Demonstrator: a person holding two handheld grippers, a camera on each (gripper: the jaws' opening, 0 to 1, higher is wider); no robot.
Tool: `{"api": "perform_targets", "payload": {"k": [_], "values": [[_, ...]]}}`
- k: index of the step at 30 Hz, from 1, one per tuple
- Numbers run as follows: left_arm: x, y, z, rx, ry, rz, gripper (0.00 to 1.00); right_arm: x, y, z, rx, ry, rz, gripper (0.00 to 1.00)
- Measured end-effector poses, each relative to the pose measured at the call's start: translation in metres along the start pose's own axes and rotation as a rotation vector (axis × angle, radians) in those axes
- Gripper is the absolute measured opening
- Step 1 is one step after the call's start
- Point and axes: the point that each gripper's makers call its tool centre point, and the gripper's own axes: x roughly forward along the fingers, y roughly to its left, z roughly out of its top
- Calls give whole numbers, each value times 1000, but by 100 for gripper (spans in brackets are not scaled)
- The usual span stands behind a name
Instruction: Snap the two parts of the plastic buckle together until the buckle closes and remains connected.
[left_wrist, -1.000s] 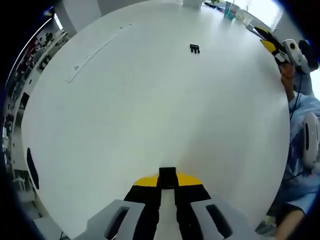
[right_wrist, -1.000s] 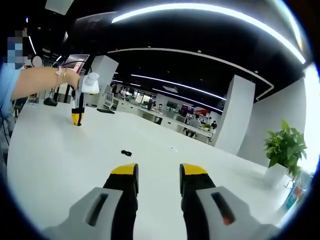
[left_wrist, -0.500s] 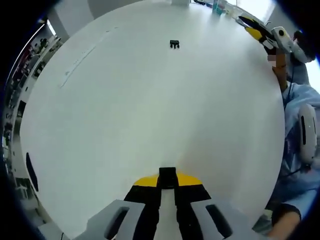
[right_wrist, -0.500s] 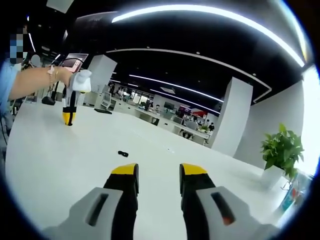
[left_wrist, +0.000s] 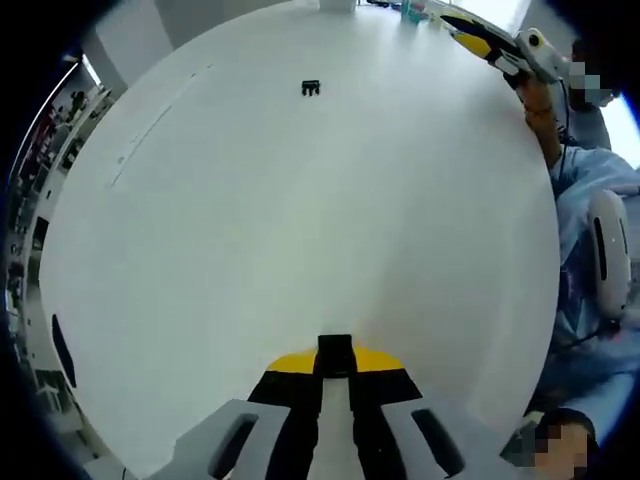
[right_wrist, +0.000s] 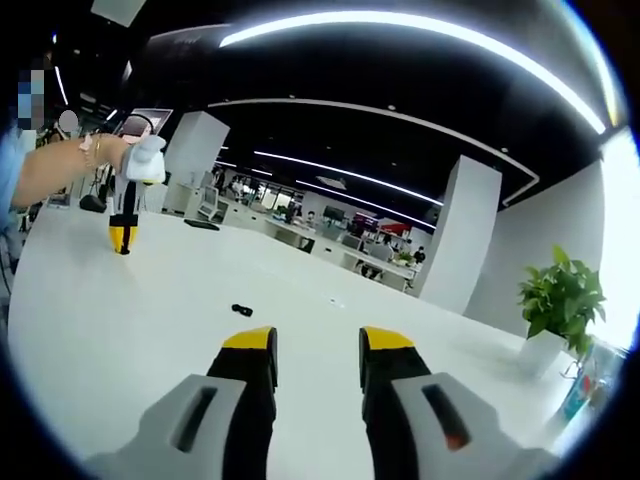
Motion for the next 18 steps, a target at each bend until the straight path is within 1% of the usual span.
{"api": "perform_targets", "payload": {"k": [9,18], "values": [[-1,-13,-6,20,9,2,8,1,-1,5,42,-30,5,32],[-2,-20,-8,29,14,-8,8,4,-5,12,53,-43,17,32]]}}
